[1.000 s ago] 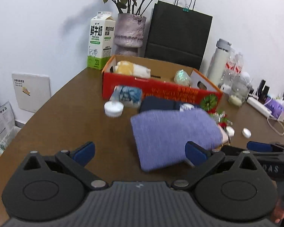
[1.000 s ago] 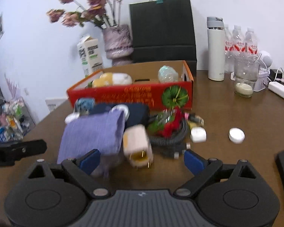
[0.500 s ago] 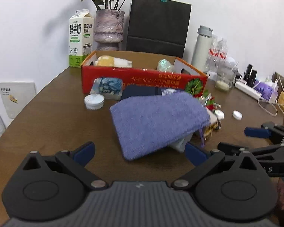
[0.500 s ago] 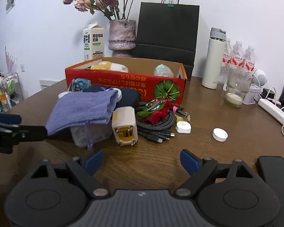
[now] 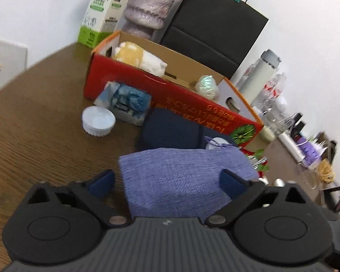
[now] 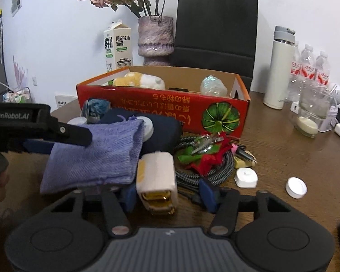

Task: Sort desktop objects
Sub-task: 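Grasp the white plug adapter with the right gripper, then grasp the purple pouch with the left gripper while the right carries the adapter to the box, then release the pouch and adapter into the box and pull both grippers back, then grasp the wet-wipe pack with the left gripper while the right grasps a round white cap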

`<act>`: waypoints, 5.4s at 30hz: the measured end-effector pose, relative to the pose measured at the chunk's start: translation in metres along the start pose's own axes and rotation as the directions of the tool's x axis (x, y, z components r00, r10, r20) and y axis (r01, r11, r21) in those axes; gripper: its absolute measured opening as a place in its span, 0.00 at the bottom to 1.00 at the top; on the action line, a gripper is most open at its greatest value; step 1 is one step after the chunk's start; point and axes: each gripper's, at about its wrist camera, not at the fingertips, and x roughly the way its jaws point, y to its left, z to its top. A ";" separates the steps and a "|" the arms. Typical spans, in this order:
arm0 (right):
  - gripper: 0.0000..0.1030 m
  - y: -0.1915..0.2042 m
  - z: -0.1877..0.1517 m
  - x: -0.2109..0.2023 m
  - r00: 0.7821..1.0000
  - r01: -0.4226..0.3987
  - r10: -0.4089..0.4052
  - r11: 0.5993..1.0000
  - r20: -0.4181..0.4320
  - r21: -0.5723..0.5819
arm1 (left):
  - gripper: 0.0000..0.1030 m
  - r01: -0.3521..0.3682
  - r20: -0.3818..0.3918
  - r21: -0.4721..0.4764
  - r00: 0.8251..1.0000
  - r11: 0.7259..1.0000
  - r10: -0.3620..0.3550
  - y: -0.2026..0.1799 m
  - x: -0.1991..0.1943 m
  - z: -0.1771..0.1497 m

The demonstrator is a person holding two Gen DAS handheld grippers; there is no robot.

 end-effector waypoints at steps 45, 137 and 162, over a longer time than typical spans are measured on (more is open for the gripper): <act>0.30 -0.063 0.201 -0.002 0.948 0.005 -0.032 0.996 0.317 0.087 | 0.07 0.193 0.036 0.173 0.979 0.966 -0.203 -0.086 0.073 0.212; 0.80 0.030 -0.054 -0.086 0.990 0.141 -0.140 0.990 0.021 -0.016 | 1.00 -0.279 0.208 0.313 0.953 0.908 0.221 -0.045 -0.079 -0.086; 0.73 -0.004 0.002 -0.076 0.980 0.124 -0.131 0.991 0.153 0.052 | 0.95 -0.002 0.062 0.354 0.998 0.935 -0.021 -0.050 0.007 -0.027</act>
